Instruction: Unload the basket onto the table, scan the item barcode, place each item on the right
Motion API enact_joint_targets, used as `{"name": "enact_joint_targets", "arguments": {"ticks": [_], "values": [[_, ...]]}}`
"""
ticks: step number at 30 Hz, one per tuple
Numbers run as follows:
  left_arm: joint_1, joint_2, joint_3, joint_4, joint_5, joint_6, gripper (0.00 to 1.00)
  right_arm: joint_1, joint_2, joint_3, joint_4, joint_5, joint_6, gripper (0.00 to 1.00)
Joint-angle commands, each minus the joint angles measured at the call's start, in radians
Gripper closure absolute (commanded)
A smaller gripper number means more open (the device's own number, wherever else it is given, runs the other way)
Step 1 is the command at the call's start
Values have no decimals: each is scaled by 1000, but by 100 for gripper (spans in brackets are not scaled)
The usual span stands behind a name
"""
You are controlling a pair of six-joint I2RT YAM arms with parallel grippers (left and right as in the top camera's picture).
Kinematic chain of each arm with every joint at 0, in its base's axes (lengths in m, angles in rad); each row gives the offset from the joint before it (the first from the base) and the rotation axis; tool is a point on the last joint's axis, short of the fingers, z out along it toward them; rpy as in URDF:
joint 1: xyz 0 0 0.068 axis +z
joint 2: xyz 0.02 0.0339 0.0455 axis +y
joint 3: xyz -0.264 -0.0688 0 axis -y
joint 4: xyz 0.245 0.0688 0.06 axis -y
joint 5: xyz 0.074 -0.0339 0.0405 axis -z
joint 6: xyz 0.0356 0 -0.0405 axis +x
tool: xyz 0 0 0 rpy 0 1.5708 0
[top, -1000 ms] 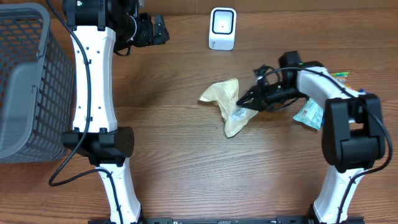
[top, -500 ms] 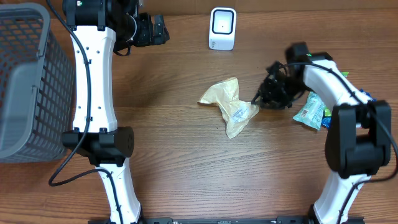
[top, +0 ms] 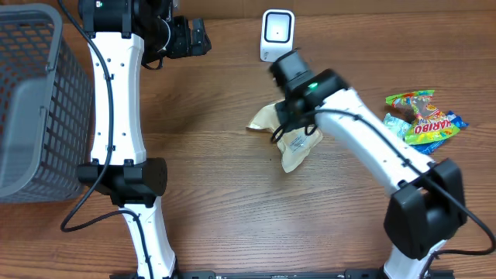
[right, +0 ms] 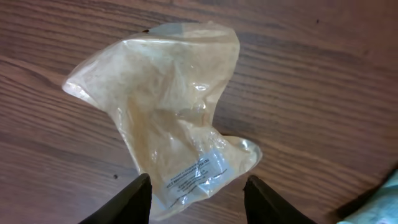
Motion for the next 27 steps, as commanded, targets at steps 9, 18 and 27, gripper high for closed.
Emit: {"name": "enact_joint_targets", "arguments": {"ticks": [9,18,27], "values": [[-13,-28,0,1,-2,-6,0,174,163,2,23,250,-39,46],[-13,-28,0,1,-2,-6,0,185,248,1,1,255,16,48],[-13,-28,0,1,-2,-6,0,177,261,-10,-11,258,18,96]]}}
